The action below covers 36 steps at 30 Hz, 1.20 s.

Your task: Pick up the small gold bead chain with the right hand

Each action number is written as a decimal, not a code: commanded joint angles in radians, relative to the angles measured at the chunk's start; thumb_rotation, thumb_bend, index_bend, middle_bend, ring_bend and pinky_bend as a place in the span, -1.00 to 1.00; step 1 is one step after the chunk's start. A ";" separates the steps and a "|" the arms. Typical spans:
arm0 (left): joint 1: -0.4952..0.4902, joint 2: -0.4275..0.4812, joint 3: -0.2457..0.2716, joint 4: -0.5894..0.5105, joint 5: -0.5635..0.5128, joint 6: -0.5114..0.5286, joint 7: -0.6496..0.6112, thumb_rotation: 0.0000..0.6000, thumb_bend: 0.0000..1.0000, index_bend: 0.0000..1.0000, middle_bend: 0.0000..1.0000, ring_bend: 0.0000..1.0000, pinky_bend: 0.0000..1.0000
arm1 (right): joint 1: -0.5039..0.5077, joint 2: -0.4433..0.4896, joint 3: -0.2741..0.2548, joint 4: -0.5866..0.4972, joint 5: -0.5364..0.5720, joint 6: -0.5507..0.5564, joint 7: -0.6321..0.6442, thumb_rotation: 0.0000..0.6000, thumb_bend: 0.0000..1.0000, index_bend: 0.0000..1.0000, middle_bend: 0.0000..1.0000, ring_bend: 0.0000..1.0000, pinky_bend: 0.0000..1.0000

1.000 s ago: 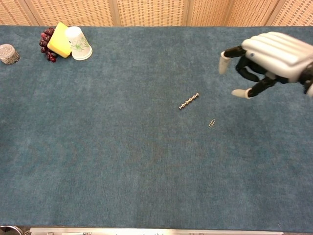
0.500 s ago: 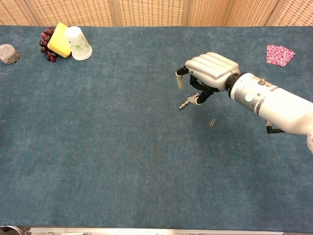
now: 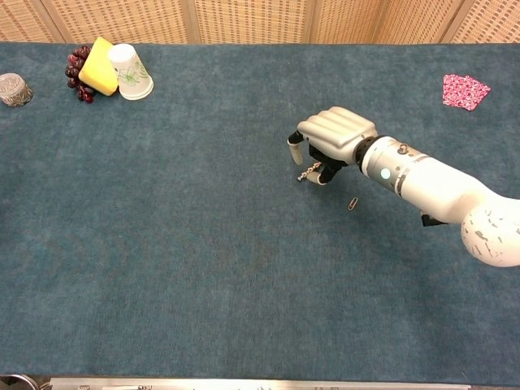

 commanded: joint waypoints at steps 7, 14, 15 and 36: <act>0.004 -0.002 -0.001 0.005 -0.006 0.000 -0.006 1.00 -0.40 -1.00 -0.94 -1.00 -1.00 | 0.012 -0.016 -0.020 0.032 0.018 -0.005 -0.007 1.00 -0.47 -0.01 0.88 0.89 1.00; 0.007 -0.005 -0.003 0.013 -0.008 0.002 -0.014 1.00 -0.40 -1.00 -0.94 -1.00 -1.00 | 0.021 -0.034 -0.028 0.056 0.036 -0.005 -0.016 1.00 -0.47 0.01 0.87 0.89 1.00; 0.007 -0.005 -0.003 0.014 -0.009 0.000 -0.015 1.00 -0.40 -1.00 -0.94 -1.00 -1.00 | 0.022 -0.035 -0.027 0.058 0.040 -0.005 -0.016 1.00 -0.47 0.01 0.87 0.89 1.00; 0.012 -0.006 -0.003 0.037 -0.016 -0.006 -0.025 1.00 -0.40 -1.00 -0.94 -1.00 -1.00 | 0.046 -0.087 -0.026 0.113 0.080 0.003 -0.033 1.00 -0.44 0.09 0.87 0.90 1.00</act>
